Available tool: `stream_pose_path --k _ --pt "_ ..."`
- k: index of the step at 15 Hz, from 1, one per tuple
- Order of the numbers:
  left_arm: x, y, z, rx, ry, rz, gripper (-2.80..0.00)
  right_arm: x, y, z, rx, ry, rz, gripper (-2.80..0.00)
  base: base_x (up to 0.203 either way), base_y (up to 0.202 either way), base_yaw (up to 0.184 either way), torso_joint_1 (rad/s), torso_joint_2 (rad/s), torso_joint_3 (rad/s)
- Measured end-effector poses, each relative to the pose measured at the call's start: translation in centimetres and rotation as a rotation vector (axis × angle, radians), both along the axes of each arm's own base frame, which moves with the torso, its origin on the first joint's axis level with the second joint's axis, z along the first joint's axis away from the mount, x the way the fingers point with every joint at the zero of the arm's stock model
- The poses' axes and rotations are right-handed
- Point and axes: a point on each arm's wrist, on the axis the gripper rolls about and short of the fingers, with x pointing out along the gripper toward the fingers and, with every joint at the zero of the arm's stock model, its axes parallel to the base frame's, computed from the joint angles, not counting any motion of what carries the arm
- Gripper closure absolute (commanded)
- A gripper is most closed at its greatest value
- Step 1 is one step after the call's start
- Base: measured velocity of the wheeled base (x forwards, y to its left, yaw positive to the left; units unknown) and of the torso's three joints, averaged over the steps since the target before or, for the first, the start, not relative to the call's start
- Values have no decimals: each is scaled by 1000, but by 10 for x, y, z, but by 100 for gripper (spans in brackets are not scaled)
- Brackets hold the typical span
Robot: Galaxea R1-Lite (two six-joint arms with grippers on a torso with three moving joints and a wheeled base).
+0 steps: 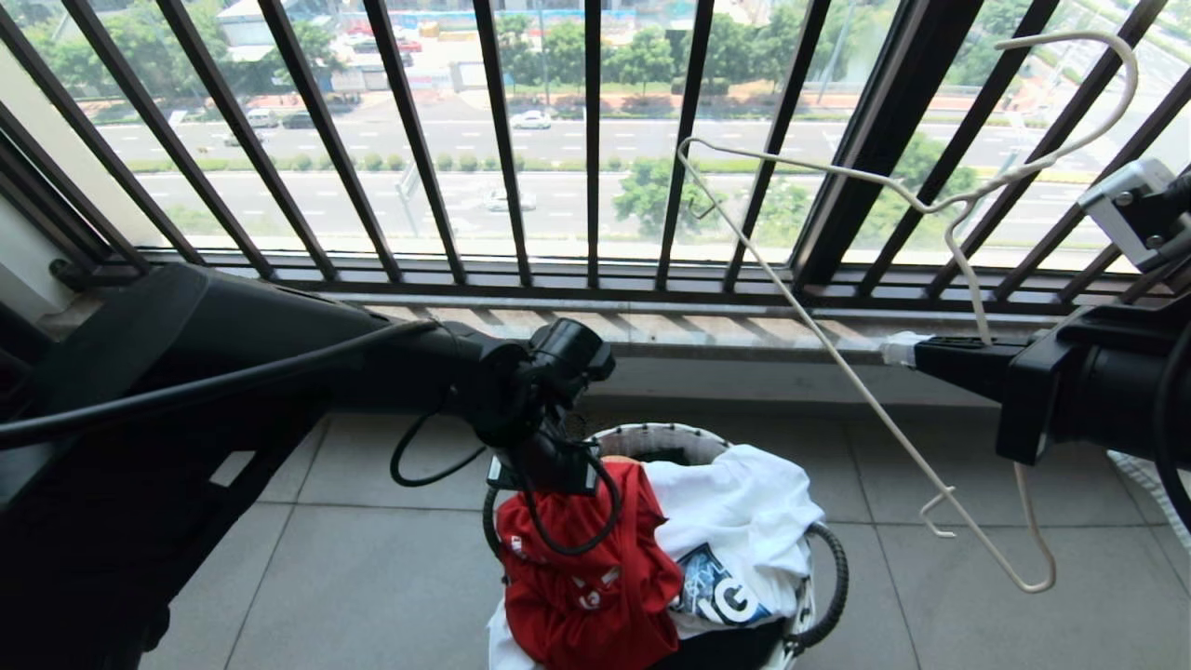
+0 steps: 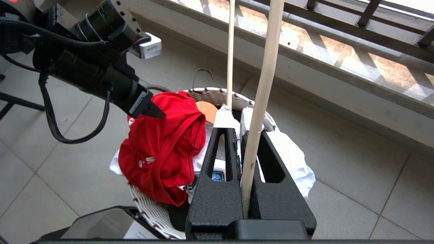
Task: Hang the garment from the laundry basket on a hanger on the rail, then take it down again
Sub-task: Pick up clothes from the basket
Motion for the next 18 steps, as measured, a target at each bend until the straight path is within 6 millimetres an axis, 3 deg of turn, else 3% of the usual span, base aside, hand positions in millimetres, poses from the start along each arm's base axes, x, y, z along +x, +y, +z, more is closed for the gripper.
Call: stream_pose_path --k 5,11,18 --pt "0 -1 -13 67 13 5 0 1 -2 0 0 -1 -10 0 0 0 0 0 0 0" --pt "-41 9 -12 299 221 -181 0 2 -3 0 1 -2 -19 0 0 0 0 0 0 0" --pt "-80 12 -16 421 283 -391 0 3 -4 0 -1 2 -25 0 0 0 0 0 0 0"
